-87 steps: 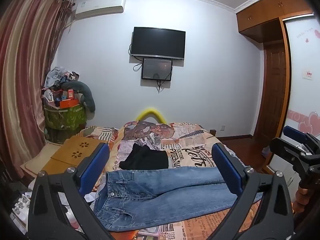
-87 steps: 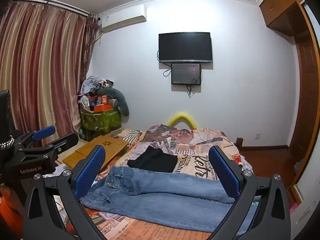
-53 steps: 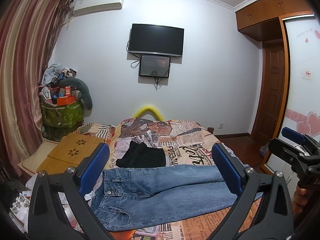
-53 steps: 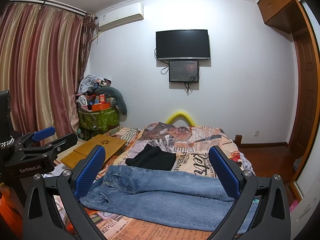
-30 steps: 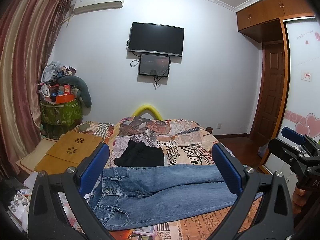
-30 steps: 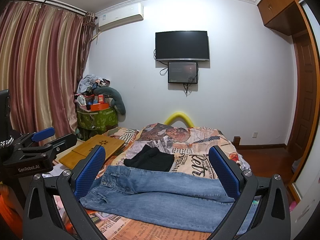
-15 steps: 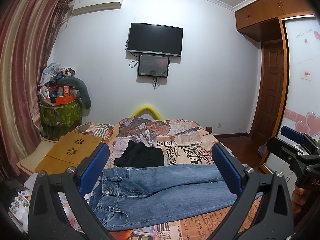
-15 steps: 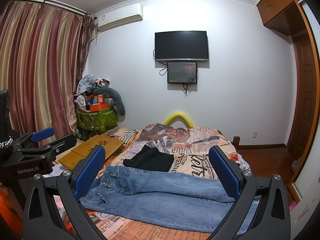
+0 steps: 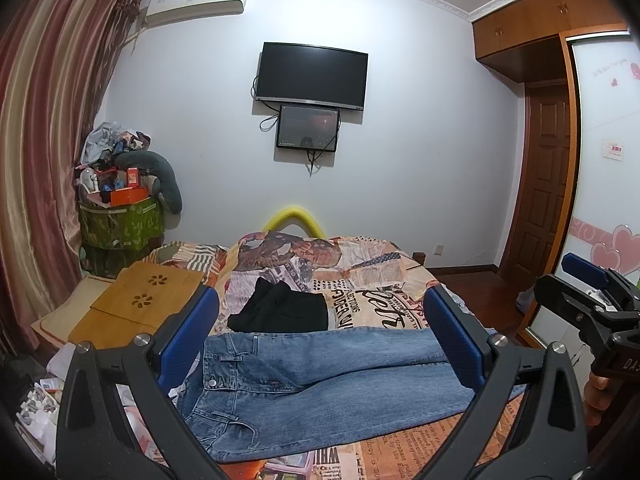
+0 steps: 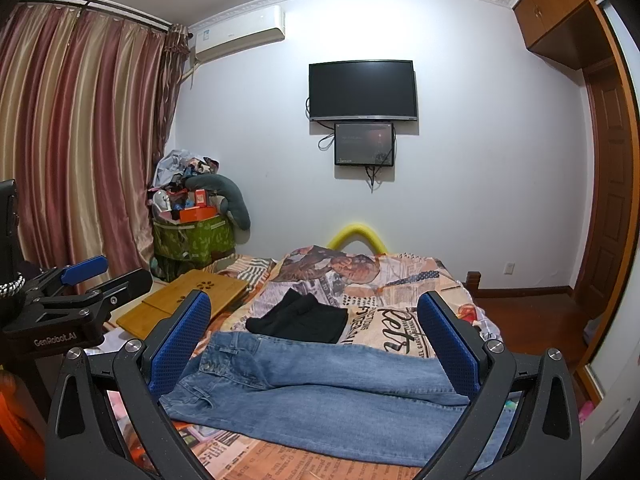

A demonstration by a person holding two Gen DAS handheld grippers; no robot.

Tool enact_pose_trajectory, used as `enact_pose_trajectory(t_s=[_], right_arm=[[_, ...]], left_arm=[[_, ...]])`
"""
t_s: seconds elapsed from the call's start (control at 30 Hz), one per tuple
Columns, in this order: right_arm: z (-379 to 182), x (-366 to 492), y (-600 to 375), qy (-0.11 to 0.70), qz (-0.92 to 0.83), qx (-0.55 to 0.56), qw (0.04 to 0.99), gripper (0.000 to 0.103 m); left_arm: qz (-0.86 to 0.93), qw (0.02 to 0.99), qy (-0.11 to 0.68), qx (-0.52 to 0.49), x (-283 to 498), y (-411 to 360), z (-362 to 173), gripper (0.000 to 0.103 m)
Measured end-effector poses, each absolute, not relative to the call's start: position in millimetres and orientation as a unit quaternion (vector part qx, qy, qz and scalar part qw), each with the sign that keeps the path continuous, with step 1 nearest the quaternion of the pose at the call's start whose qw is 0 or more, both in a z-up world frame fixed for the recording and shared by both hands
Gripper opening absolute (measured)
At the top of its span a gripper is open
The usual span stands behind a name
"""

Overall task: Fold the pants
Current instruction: 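Lower both tools onto the jeans waistband and leg edges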

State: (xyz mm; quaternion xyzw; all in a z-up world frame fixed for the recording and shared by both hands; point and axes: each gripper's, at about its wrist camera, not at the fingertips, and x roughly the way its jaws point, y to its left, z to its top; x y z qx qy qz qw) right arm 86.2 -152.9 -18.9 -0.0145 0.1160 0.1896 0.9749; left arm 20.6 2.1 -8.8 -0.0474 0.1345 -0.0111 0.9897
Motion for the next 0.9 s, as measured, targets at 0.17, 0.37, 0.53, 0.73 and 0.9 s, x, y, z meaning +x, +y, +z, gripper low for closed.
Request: enact_pose_trajectory(t_s=[0.17,0.37,0.53,0.73,0.9], right_arm=[[-22,97,-152,0.121,0.187,-0.020,0.975,0.103],[-30,119,-153,0.129,0.178,-0.030,0.975,0.103],[-39,150,-155,0.145,0.174,-0.038,0.973,0.103],[-54,190,-159,0.177,0.176,-0.040,0.968,0.103],[-73,232,-164,0.219,0.178,-0.038,0.959,0.102]], left_arm=[[-0.013,0.989,0.139,-0.048,30,6,-9,0.103],[-0.010,0.987,0.151,-0.049,54,19,-11,0.103],[-0.008,0.983,0.174,-0.056,97,37,-17,0.103],[0.024,0.976,0.213,-0.045,162,61,-38,0.103],[0.054,0.963,0.264,-0.033,223,87,-72,0.103]])
